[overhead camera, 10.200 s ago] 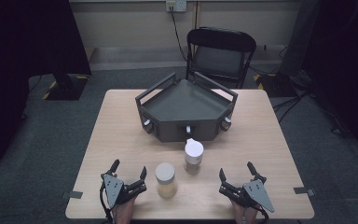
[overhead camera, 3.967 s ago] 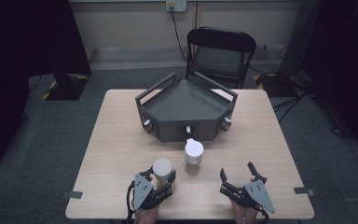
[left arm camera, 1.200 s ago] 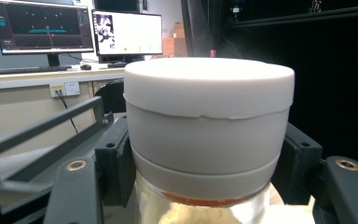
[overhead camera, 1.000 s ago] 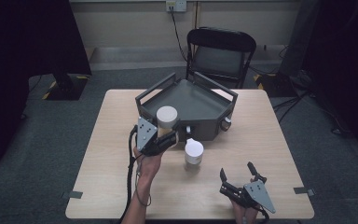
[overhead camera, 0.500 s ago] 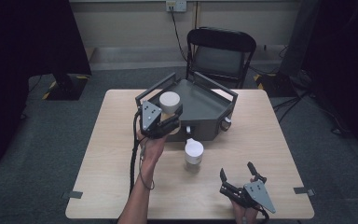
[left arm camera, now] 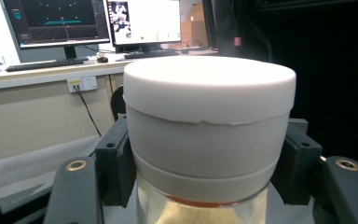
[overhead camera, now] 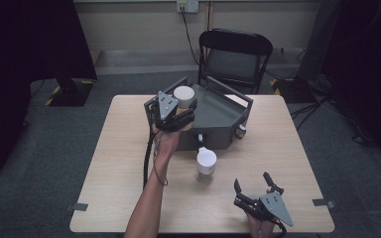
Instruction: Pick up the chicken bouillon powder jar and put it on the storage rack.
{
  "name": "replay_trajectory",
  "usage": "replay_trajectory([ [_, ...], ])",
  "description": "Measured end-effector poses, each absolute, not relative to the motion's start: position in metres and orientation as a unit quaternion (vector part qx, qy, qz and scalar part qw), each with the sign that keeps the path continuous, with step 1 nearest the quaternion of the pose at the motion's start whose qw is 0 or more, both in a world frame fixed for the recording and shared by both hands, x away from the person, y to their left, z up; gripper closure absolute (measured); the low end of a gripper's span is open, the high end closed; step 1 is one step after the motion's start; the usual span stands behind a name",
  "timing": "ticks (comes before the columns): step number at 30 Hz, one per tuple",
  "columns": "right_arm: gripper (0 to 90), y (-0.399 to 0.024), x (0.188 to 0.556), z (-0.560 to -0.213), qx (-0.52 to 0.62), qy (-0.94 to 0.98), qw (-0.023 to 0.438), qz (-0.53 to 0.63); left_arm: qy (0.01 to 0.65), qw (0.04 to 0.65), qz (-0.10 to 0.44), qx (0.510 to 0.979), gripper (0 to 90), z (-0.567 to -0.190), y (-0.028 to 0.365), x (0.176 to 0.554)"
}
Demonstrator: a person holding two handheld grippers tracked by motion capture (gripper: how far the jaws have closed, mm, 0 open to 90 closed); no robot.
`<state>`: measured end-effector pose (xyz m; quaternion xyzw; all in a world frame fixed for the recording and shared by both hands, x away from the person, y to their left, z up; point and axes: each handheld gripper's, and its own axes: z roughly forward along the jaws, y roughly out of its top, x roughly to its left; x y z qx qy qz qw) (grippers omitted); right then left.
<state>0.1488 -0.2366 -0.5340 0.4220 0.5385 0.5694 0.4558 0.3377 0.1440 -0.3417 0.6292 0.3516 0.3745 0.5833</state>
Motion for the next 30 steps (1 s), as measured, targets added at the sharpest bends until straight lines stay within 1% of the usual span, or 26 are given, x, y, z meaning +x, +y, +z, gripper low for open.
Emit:
replay_trajectory([
  [6,0.9,-0.237,0.149,-0.534,0.421,0.539,0.455,0.570,0.364,0.584,0.367,0.626,35.2,-0.347,0.143,0.351],
  [10,0.9,-0.237,0.149,-0.534,0.421,0.539,0.455,0.570,0.364,0.575,0.376,0.629,35.2,-0.346,0.141,0.353],
  [17,0.9,-0.237,0.149,-0.534,0.421,0.539,0.455,0.570,0.377,0.573,0.368,0.628,35.2,-0.347,0.142,0.363],
  [25,0.9,-0.237,0.149,-0.534,0.421,0.539,0.455,0.570,0.378,0.572,0.364,0.630,35.2,-0.347,0.142,0.364],
  [30,0.9,-0.237,0.149,-0.534,0.421,0.539,0.455,0.570,0.377,0.566,0.359,0.639,35.2,-0.346,0.140,0.366],
])
